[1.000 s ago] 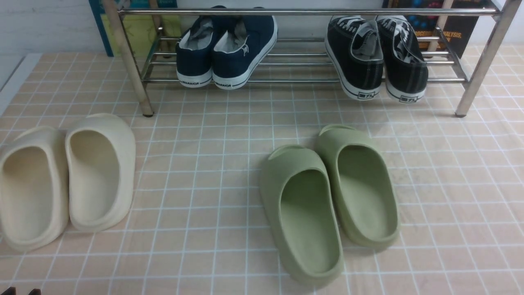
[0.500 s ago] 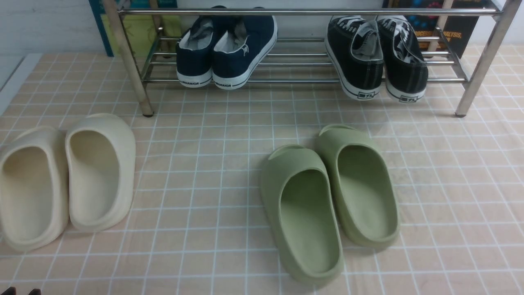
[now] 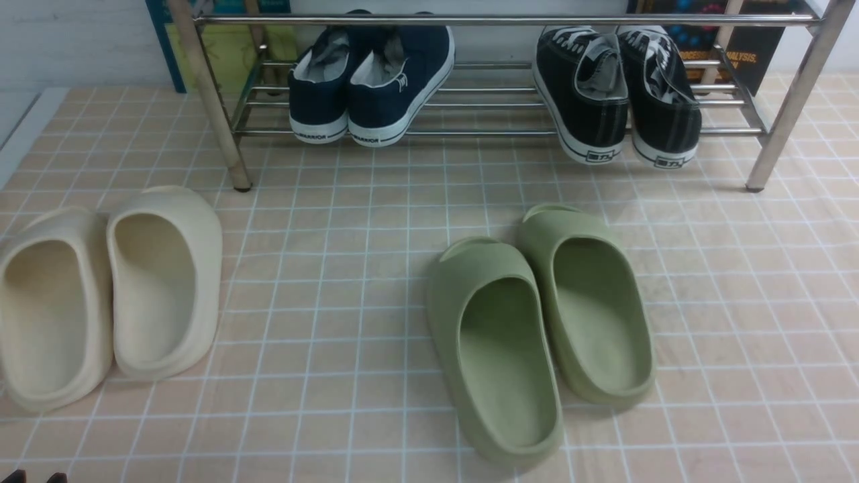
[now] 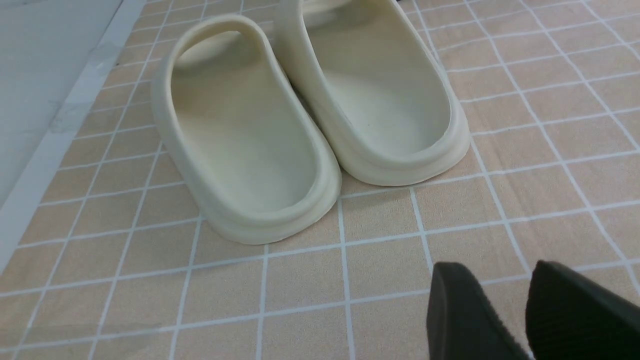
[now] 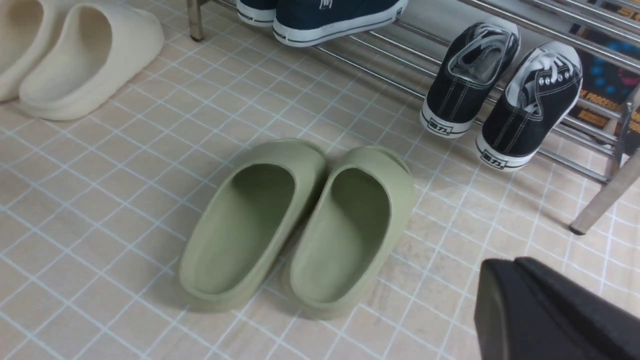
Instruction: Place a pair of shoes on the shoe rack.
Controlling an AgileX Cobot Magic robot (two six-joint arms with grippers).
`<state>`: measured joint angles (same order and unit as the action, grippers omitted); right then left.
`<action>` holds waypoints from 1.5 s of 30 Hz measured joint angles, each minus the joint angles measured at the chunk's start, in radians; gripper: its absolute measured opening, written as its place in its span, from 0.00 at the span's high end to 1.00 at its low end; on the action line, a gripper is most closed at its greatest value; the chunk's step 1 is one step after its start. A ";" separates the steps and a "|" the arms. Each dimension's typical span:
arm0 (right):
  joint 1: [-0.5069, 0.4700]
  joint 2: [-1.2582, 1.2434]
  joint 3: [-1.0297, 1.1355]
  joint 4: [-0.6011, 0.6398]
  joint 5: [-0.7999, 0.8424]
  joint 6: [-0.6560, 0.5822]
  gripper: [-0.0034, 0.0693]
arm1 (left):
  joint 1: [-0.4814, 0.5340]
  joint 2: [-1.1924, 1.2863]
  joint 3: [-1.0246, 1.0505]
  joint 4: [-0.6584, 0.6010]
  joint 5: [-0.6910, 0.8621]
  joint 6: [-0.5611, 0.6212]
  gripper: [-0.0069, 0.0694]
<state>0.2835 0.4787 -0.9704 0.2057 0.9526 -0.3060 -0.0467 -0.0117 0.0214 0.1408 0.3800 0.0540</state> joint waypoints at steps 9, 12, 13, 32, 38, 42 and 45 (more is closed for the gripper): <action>0.000 -0.051 0.004 -0.023 0.049 0.066 0.98 | 0.000 0.000 0.000 0.000 0.000 0.000 0.60; 0.000 -0.051 0.032 -0.007 0.047 0.077 0.98 | 0.000 0.000 0.000 0.000 0.000 0.000 0.60; 0.000 -0.052 0.065 0.003 0.029 0.079 0.98 | 0.000 0.000 0.000 0.000 0.000 0.000 0.60; -0.344 -0.488 0.870 -0.263 -0.624 0.448 0.98 | 0.000 0.000 0.000 0.000 0.000 0.000 0.60; -0.350 -0.489 0.987 -0.317 -0.622 0.495 0.98 | 0.000 0.000 0.000 0.001 0.000 0.000 0.60; -0.350 -0.489 0.993 -0.313 -0.640 0.498 0.98 | 0.000 0.000 0.000 0.001 0.000 0.000 0.60; -0.350 -0.489 0.994 -0.313 -0.639 0.498 0.98 | 0.000 0.000 0.000 0.001 0.000 0.000 0.60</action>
<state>-0.0664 -0.0101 0.0233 -0.1077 0.3137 0.1920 -0.0467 -0.0117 0.0214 0.1420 0.3800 0.0540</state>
